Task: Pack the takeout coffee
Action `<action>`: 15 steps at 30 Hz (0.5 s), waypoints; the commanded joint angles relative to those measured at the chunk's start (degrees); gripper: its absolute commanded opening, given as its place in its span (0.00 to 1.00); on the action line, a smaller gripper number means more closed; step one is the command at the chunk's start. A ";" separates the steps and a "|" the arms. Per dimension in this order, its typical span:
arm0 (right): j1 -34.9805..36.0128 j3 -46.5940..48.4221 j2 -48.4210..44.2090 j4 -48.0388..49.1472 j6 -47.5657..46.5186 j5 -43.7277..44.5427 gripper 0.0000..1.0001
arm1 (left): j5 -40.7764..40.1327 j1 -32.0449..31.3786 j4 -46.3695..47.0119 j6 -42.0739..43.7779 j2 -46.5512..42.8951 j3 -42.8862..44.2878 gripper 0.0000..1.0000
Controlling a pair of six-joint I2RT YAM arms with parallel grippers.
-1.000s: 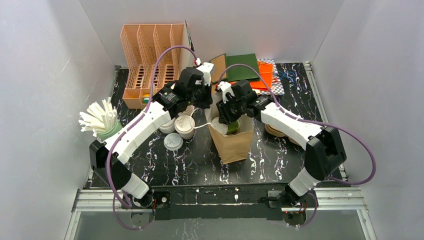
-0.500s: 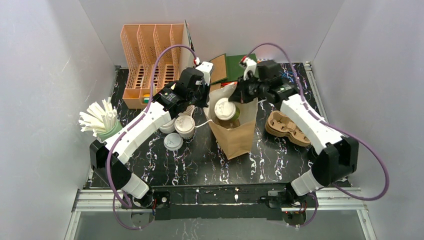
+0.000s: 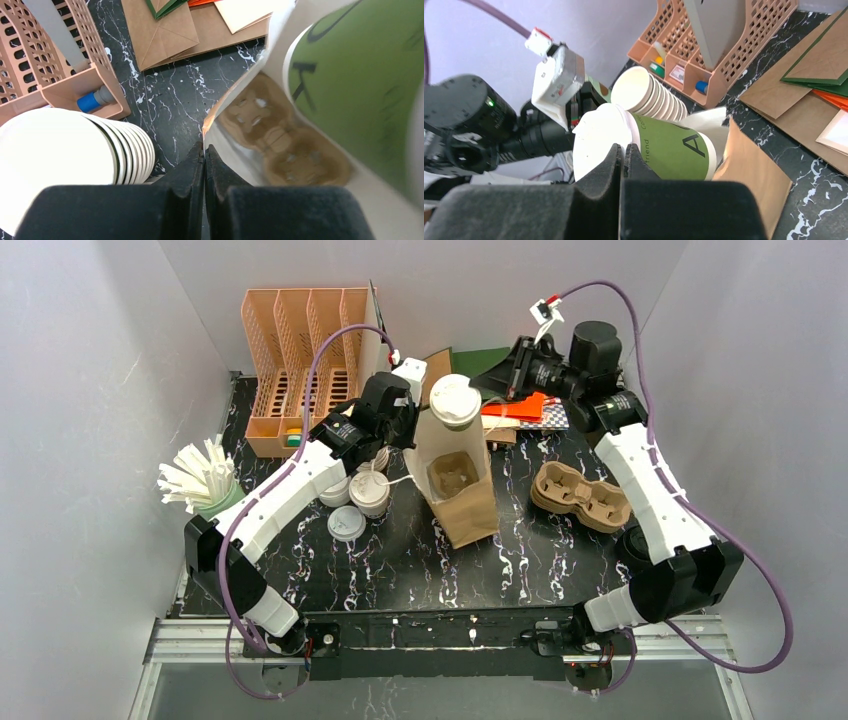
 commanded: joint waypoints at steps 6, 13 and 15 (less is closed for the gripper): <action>-5.42 10.27 -3.76 5.40 15.57 2.08 0.01 | -5.05 0.13 0.94 -1.74 -1.92 2.37 0.28; -6.07 11.81 -8.33 -3.66 21.69 14.96 0.01 | -2.18 0.13 0.35 1.32 -3.26 7.43 0.61; -6.08 10.60 -11.80 -6.52 21.96 23.66 0.01 | -1.12 0.17 0.40 1.90 -4.10 8.87 0.65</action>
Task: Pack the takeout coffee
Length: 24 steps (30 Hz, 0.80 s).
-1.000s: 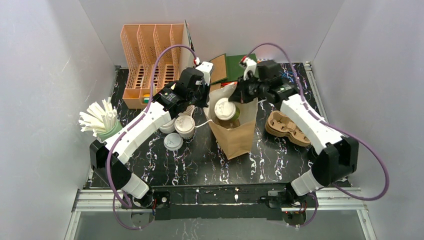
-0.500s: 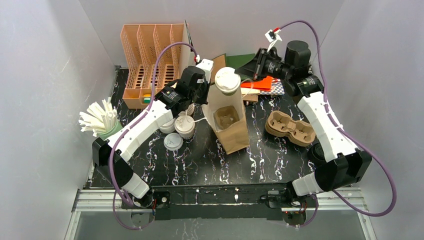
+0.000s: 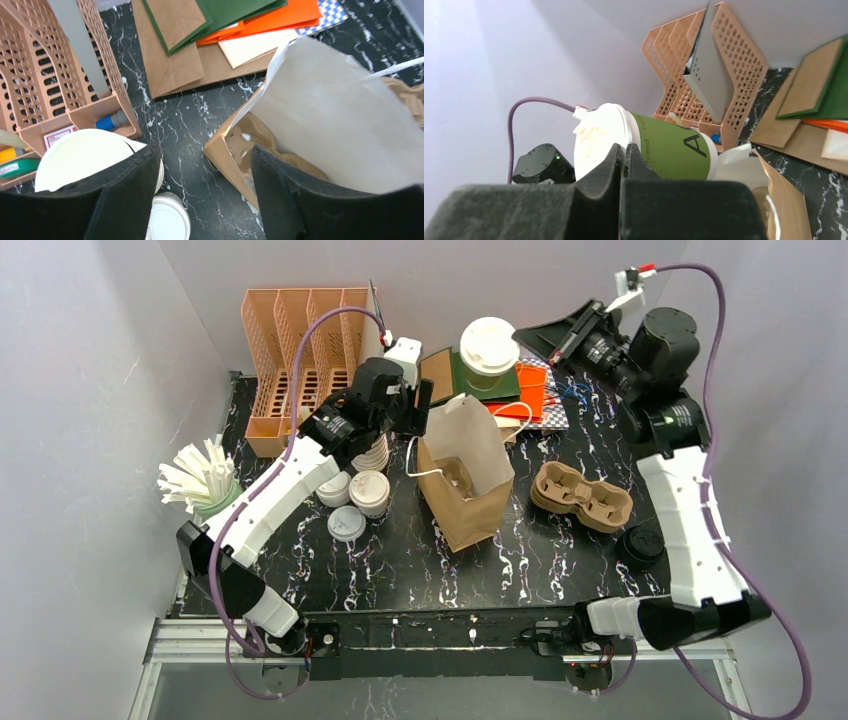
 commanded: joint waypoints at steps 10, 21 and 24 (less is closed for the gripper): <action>-0.45 -9.31 -19.08 -26.70 -2.93 37.39 0.01 | 10.11 0.13 0.34 1.05 -3.02 12.07 0.73; -0.48 -46.37 -37.52 -15.89 10.61 36.29 0.01 | 3.58 0.17 -2.98 -0.85 0.31 15.37 0.70; -0.46 -51.21 -40.22 -15.91 12.46 38.16 0.01 | 3.19 0.25 -4.51 -1.63 0.91 15.53 0.69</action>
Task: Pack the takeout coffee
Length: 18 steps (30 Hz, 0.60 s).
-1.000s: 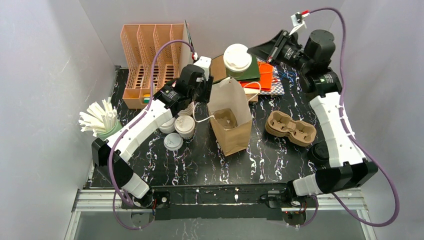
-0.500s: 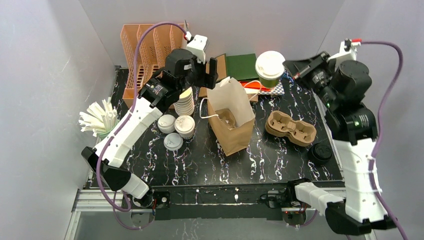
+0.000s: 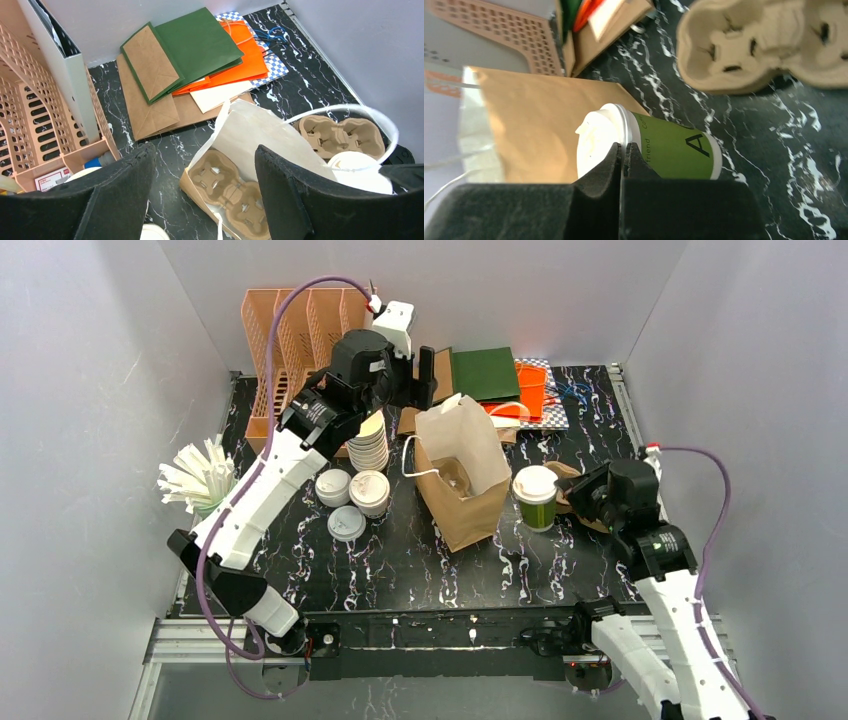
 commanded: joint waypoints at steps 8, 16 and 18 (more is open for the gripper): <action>-0.08 -21.28 -11.71 15.69 8.30 -1.32 0.01 | -0.47 0.33 -3.43 -2.13 2.04 0.92 0.69; -0.10 -34.46 -18.25 26.96 9.79 -0.33 0.01 | -1.33 0.33 -2.29 -2.21 0.18 -2.64 0.69; -0.14 -34.42 -18.71 25.68 10.23 0.58 0.15 | -1.20 0.31 -1.60 -2.41 -0.31 -3.37 0.69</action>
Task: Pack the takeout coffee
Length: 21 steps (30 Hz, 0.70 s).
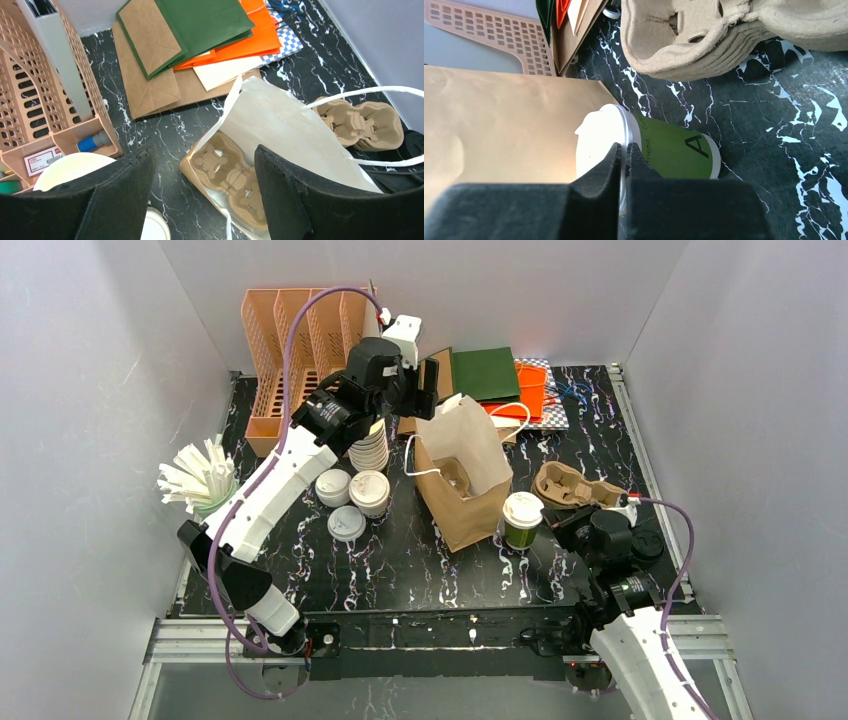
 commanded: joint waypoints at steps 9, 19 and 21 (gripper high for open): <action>-0.09 5.14 -0.88 -4.26 0.26 5.03 0.79 | -0.06 0.29 0.68 0.77 -2.30 -1.92 0.68; -0.08 28.99 16.05 -24.34 -7.78 7.29 0.98 | -1.20 0.33 2.08 4.47 -2.63 -1.48 0.70; -0.07 35.79 22.78 -31.07 -7.96 7.93 0.98 | -1.82 0.33 2.33 5.00 -2.95 -1.35 0.70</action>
